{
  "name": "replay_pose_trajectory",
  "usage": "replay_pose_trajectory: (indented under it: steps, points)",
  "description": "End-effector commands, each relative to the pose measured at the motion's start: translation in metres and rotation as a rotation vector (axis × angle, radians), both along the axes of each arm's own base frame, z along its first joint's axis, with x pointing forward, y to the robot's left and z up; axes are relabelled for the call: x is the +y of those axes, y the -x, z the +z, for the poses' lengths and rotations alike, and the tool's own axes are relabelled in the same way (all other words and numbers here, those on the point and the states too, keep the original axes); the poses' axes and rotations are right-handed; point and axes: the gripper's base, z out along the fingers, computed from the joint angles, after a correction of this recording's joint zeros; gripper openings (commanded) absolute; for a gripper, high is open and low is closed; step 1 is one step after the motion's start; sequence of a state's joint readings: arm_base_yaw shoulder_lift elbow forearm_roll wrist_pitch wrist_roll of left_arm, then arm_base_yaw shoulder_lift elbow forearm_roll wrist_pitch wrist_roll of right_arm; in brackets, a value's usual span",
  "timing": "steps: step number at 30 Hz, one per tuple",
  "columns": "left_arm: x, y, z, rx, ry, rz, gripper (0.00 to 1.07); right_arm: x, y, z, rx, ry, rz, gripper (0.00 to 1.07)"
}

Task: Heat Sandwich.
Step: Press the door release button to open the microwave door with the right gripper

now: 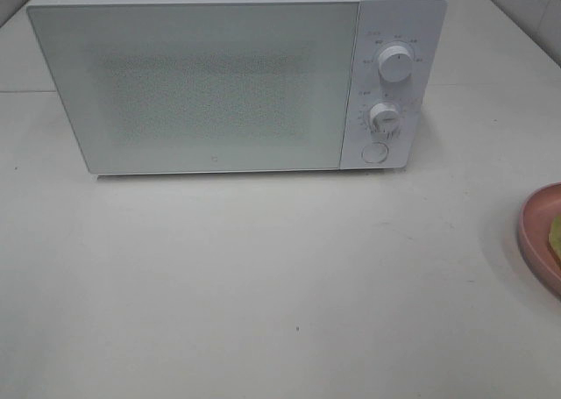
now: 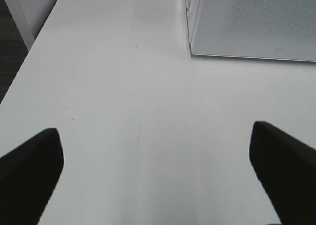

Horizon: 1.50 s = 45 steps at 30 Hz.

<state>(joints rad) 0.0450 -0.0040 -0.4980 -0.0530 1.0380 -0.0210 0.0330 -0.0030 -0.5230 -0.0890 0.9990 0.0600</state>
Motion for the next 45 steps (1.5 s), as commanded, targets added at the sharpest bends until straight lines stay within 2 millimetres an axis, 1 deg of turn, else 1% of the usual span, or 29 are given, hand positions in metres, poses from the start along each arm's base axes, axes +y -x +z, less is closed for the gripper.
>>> replay_pose_trajectory:
  steps: [1,12,16,18,21,24,26,27,31,35,36,40,42,45]
  points:
    - [-0.001,0.004,-0.001,-0.029,0.005,-0.001,0.98,0.0,0.005,0.001,-0.036,0.004,-0.003,0.74]
    - [-0.001,0.004,-0.001,-0.029,0.005,-0.001,0.98,0.0,0.005,0.001,-0.037,0.004,-0.003,0.74]
    - [-0.001,0.004,-0.001,-0.029,0.005,-0.001,0.98,0.0,0.005,0.005,-0.068,0.004,-0.001,0.74]
    - [-0.001,0.004,-0.001,-0.029,0.005,-0.001,0.98,0.0,0.005,0.012,-0.1,0.004,0.001,0.74]
    - [-0.001,0.004,-0.001,-0.029,0.005,-0.001,0.98,0.0,0.002,0.014,-0.094,0.005,0.002,0.74]
    - [-0.001,0.004,-0.001,-0.029,0.005,-0.001,0.98,0.001,-0.008,0.015,-0.053,0.005,0.002,0.74]
    - [-0.001,0.004,-0.001,-0.029,0.005,-0.001,0.98,0.001,-0.01,0.016,-0.049,0.004,0.002,0.74]
    - [-0.001,0.004,-0.001,-0.029,0.005,-0.001,0.98,0.001,-0.016,0.017,-0.04,0.005,0.003,0.74]
    - [-0.001,0.004,-0.001,-0.029,0.005,-0.001,0.98,0.001,-0.023,0.019,-0.038,0.007,0.006,0.74]
    - [-0.001,0.004,-0.001,-0.029,0.005,-0.001,0.98,0.002,-0.036,0.022,-0.028,0.009,0.01,0.74]
    - [-0.001,0.004,-0.001,-0.029,0.005,-0.001,0.98,0.002,-0.036,0.022,-0.028,0.009,0.01,0.74]
    - [-0.001,0.004,-0.001,-0.029,0.005,-0.001,0.98,0.003,-0.052,0.026,-0.043,0.012,0.017,0.74]
    - [-0.001,0.004,-0.001,-0.029,0.005,-0.001,0.98,0.003,-0.054,0.027,-0.048,0.012,0.018,0.74]
    - [-0.001,0.004,-0.001,-0.029,0.005,-0.001,0.98,0.003,-0.065,0.028,-0.056,0.014,0.023,0.74]
